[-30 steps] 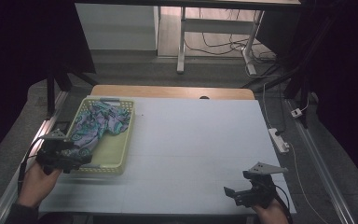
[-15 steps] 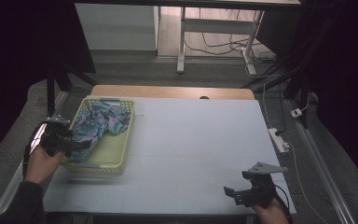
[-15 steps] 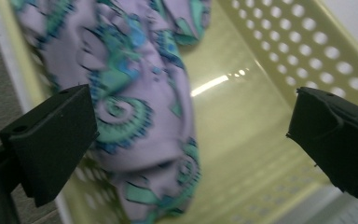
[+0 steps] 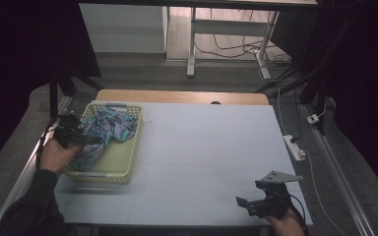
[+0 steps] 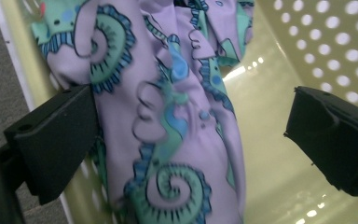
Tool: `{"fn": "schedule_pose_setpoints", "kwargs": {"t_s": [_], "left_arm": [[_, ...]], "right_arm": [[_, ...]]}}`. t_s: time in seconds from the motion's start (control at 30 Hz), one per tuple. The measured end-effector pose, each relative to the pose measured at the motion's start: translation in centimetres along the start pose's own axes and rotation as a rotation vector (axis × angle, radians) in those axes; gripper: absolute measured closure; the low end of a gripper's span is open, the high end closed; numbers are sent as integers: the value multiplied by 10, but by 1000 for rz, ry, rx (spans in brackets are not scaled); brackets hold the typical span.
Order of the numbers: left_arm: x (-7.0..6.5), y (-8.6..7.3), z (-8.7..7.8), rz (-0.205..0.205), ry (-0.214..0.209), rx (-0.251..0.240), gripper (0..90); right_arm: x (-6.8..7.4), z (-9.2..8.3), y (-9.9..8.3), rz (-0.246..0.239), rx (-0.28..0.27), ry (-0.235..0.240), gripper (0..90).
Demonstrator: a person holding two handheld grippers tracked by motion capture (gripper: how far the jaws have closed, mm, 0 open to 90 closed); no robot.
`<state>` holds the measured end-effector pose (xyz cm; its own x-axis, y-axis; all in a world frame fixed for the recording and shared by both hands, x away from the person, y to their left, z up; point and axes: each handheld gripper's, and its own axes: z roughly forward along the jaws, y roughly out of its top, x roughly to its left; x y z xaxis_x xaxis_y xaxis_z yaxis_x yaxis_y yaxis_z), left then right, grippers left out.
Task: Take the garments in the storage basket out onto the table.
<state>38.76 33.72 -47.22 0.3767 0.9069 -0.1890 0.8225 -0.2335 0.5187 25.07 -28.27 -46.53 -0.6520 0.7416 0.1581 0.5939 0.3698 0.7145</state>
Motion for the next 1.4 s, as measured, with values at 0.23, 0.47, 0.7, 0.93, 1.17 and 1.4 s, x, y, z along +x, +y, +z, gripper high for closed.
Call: {"fn": "schedule_pose_setpoints", "kwargs": {"t_s": [0.23, 0.47, 0.7, 0.93, 1.17, 1.4], "left_arm": [[2, 20, 16, -13, -6, 44, 27], [-2, 34, 42, -8, 64, 145, 107], [-4, 37, 48, -9, 131, 218, 562], [-1, 48, 22, -77, 43, 113, 753], [-18, 71, 22, -18, -15, -12, 734], [-19, 89, 66, -43, 0, 72, 360]], "right_arm": [[0, 0, 0, -3, 1, 2, 36], [0, 0, 0, -6, 5, -3, 36], [0, 0, 0, -6, 1, 0, 37], [1, 0, 0, -7, 6, -1, 38], [1, 1, 0, -12, 9, 0, 40], [1, 0, 0, -14, 10, 4, 40]]}}
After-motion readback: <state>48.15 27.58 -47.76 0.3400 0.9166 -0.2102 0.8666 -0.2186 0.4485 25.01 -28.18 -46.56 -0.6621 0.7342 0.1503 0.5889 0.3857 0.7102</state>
